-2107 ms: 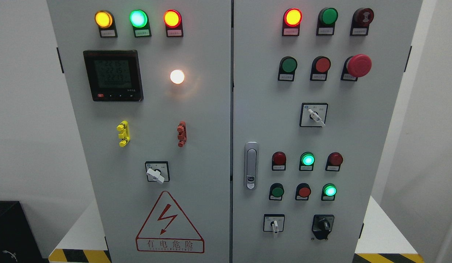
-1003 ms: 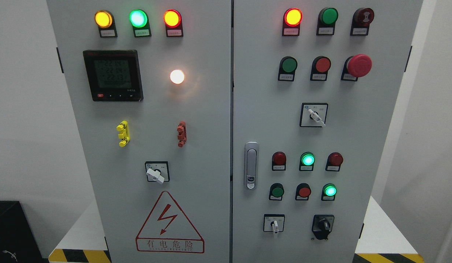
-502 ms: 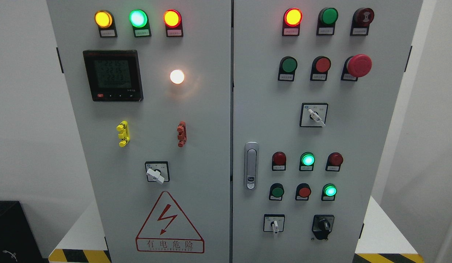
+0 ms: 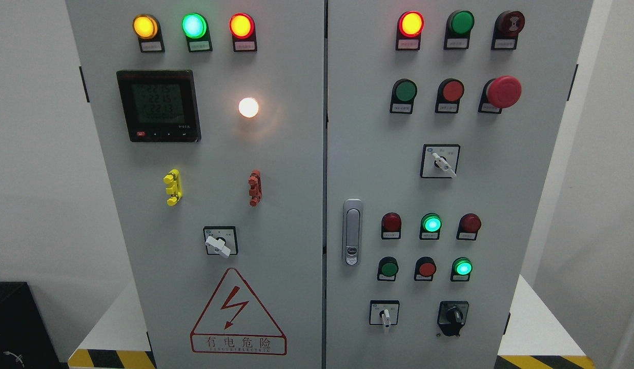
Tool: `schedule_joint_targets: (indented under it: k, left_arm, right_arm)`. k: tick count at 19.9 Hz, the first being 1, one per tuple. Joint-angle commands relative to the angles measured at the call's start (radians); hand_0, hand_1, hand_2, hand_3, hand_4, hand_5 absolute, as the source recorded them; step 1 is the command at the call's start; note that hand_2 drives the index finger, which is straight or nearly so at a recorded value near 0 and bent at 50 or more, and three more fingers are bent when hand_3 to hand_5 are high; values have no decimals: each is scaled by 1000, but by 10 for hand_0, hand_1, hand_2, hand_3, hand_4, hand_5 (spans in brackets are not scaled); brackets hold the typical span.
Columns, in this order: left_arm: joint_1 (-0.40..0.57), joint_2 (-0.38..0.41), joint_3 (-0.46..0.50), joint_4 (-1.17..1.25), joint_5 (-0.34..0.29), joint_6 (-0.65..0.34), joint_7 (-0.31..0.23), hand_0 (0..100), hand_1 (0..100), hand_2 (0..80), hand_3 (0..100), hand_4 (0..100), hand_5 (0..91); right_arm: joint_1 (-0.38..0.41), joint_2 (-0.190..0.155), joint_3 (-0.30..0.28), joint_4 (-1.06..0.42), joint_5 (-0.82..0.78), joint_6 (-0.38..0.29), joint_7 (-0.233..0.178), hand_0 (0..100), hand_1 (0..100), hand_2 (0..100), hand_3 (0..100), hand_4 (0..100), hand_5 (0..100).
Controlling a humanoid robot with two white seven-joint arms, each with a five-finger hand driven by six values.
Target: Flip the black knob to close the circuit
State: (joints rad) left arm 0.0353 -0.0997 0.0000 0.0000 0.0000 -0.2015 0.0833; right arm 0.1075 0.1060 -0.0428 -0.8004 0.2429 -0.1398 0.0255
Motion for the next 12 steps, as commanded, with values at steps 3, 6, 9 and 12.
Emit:
schedule_joint_targets:
  k: [3,6,9,12]
  left_arm:
    - [0,0,-21,21,-21,1,0,120,556,0,0,0,0]
    - [0,0,-21,21,-21,-1,0,120,556,0,0,0,0]
    - [0,0,-20,21,-20,-1,0,120,556,0,0,0,0]
    - [0,0,-20,21,-21,1,0,120,556,0,0,0,0]
  right_arm:
    - [1,8,6,-318,180,-3,-101,0,186,627,763,620,577]
    - [0,8,-2,-385,251,-6,-102,16,179,721,846,690,701]
    - [0,8,0,-436,294,-3,-102,7,182,743,873,715,739]
    - [-2,18,-6,-496,343,5,-102,0,177,752,886,725,754]
